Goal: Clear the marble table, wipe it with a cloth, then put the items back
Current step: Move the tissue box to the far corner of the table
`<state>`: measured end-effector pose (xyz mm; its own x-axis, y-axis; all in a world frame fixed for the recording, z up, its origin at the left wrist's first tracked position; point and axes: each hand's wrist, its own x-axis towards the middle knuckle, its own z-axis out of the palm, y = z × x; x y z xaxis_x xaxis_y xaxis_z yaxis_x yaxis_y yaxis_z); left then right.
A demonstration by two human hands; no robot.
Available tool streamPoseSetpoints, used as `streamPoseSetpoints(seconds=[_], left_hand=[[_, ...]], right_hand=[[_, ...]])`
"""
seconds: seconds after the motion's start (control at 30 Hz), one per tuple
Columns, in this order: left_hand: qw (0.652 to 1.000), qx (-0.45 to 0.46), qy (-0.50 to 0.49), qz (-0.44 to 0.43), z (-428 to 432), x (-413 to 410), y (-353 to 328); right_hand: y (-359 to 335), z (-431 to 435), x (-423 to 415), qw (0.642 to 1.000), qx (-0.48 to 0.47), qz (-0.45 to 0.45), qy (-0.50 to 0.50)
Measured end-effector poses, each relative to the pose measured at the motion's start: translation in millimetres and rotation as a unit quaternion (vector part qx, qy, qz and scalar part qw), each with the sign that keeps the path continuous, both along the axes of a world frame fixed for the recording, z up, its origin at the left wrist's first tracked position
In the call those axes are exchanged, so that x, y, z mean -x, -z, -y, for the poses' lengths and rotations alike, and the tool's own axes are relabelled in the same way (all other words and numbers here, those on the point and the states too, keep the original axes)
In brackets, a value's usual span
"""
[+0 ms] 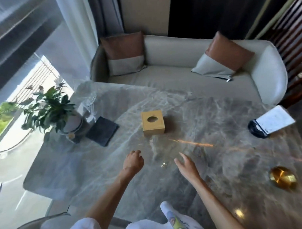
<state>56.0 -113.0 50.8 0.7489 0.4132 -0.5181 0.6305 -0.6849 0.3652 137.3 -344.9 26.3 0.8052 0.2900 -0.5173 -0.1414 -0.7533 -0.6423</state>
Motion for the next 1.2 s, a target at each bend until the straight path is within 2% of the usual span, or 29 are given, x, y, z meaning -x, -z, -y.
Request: streamPoseSetpoints(seconds=[0.2,0.47,0.7,1.0,1.1,1.2], left_hand=[[0.999,0.018,-0.018,-0.035,-11.6,16.8,12.8],[0.995,0.072,-0.069,-0.025,-31.4,-16.8,23.0],[0.966,0.185,-0.177,0.03,-62.5,-101.9,24.2],[0.92,0.297,-0.25,0.051,-72.4,-176.0,43.7],[0.908,0.311,-0.276,0.039,-73.4,-183.2,71.7],[0.908,0.302,-0.288,0.043,-74.1,-185.7,71.5]], right_hand=[[9.8,-3.5,0.5,1.0,0.012,-0.018,-0.011],[9.1,-21.6,-36.6,0.999,0.018,-0.038,-0.019],[5.0,-84.8,-118.5,0.999,0.014,-0.023,0.024],[19.8,-157.4,-158.5,0.99,-0.039,-0.126,0.054],[37.4,-161.2,-157.6,0.983,-0.045,-0.154,0.089],[42.0,-165.4,-158.1,0.984,-0.056,-0.133,0.101]])
